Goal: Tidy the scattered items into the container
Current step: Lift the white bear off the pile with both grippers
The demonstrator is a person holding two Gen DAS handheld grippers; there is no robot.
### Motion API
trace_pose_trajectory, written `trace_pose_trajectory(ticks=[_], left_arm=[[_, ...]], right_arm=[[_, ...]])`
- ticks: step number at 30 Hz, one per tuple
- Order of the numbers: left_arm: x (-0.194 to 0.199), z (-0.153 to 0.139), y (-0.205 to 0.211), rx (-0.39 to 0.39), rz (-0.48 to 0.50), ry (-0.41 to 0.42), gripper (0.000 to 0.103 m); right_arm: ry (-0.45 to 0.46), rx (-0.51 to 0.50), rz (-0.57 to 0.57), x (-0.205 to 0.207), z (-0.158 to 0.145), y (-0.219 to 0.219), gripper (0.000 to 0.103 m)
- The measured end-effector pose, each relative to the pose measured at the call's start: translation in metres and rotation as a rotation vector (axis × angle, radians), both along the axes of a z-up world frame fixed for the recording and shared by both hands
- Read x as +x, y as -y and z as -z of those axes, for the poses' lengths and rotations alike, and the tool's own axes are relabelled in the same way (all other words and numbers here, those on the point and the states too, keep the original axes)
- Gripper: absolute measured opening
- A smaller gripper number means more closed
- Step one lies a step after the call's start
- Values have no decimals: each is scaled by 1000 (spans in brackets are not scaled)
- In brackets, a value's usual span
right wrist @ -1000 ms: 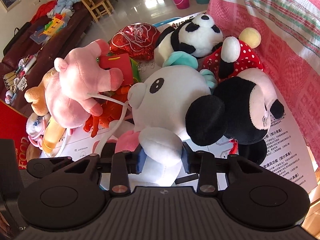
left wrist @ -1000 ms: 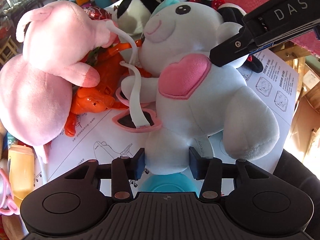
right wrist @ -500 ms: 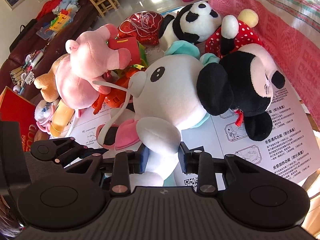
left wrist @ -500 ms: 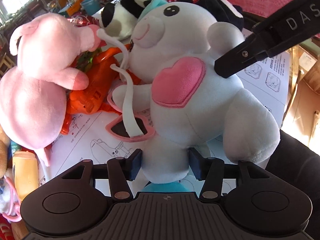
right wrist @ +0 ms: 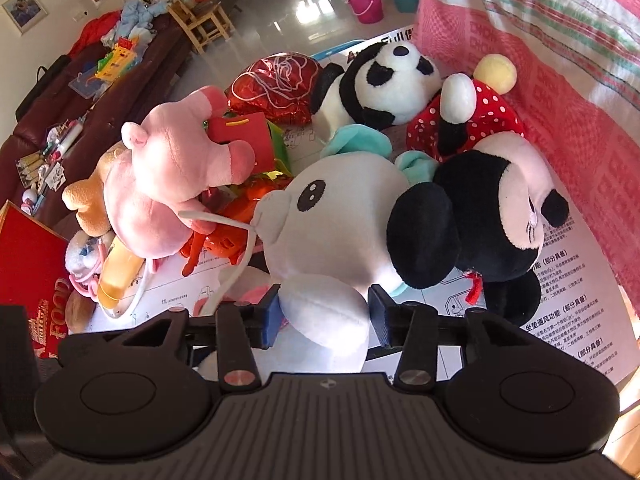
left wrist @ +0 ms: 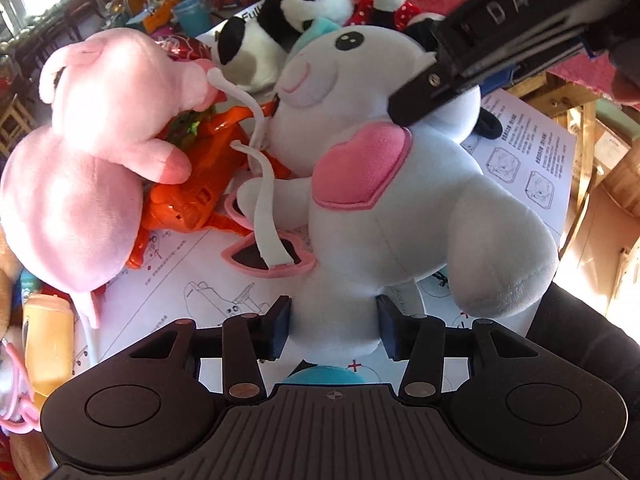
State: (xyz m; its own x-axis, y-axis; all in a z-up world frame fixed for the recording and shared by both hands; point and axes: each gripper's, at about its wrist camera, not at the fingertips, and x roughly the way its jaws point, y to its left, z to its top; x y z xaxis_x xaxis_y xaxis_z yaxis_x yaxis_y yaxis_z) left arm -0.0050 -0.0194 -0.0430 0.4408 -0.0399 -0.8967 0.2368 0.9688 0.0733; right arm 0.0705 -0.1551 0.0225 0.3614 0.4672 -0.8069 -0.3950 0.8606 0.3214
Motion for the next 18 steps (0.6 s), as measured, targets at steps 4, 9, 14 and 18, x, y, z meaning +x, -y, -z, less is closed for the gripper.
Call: trace_pose_trajectory(ticks=[4, 9, 14, 18], left_arm=[[5, -4, -16, -55, -53, -15, 48], [3, -16, -17, -66, -37, 33, 56], [0, -14, 3, -18, 21, 33, 68], [7, 6, 14, 54, 52, 14, 60]], right_arm=[[-19, -27, 20, 3, 12, 4, 47], [3, -58, 13, 4, 13, 5, 47], [-15, -48, 20, 8, 18, 9, 41], [-64, 5, 45, 8, 21, 18, 38]])
